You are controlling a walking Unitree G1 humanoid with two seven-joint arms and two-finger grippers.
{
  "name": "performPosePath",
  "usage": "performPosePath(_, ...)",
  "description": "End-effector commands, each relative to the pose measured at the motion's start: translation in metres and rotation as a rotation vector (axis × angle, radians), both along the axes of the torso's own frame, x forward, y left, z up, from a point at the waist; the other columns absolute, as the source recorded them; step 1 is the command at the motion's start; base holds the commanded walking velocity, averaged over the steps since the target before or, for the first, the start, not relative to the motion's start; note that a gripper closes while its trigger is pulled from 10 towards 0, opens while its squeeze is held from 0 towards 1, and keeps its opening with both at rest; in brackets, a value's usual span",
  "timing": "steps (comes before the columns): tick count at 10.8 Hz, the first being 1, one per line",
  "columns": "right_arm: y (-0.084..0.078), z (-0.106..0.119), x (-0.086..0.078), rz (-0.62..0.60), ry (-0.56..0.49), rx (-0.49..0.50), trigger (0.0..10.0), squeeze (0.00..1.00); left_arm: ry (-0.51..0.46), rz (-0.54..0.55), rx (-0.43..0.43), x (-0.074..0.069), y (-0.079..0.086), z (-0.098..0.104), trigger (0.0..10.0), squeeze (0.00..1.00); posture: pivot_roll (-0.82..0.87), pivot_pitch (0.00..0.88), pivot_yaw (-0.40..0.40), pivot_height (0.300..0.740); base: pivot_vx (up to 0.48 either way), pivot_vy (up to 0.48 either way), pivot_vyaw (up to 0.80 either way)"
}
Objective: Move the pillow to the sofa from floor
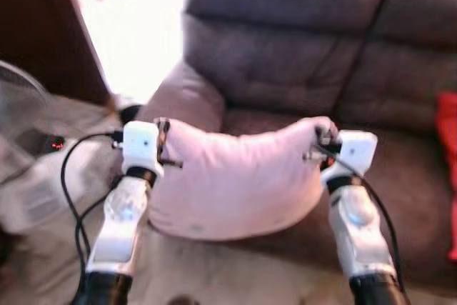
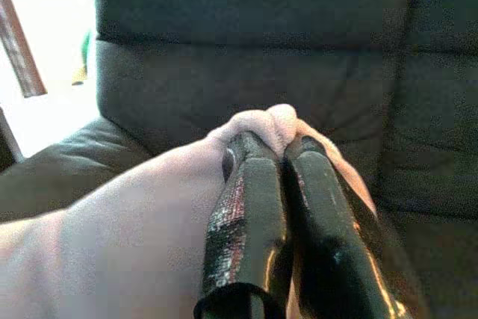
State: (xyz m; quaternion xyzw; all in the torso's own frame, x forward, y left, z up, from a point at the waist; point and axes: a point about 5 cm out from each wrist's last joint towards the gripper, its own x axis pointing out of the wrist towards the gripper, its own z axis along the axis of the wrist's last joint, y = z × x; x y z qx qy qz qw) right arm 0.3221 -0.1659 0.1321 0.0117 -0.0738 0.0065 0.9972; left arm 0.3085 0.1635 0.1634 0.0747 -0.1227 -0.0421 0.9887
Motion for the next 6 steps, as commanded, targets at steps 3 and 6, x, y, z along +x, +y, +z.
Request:
performPosePath(3,0.0049,0.0108,0.0024,0.028,-0.044,-0.014,10.0,0.0,-0.055,0.01,0.004,0.001,0.0021,0.0125,10.0,0.0,0.17,0.133,-0.032,0.74,0.264,0.0,0.0)
performPosePath(6,0.0052,0.0181,0.0063,0.027,-0.061,0.007,10.0,0.0,-0.078,0.023,-0.014,0.0028,0.0051,0.0198,10.0,0.0,0.17,0.133,-0.033,0.74,0.264,0.0,0.0)
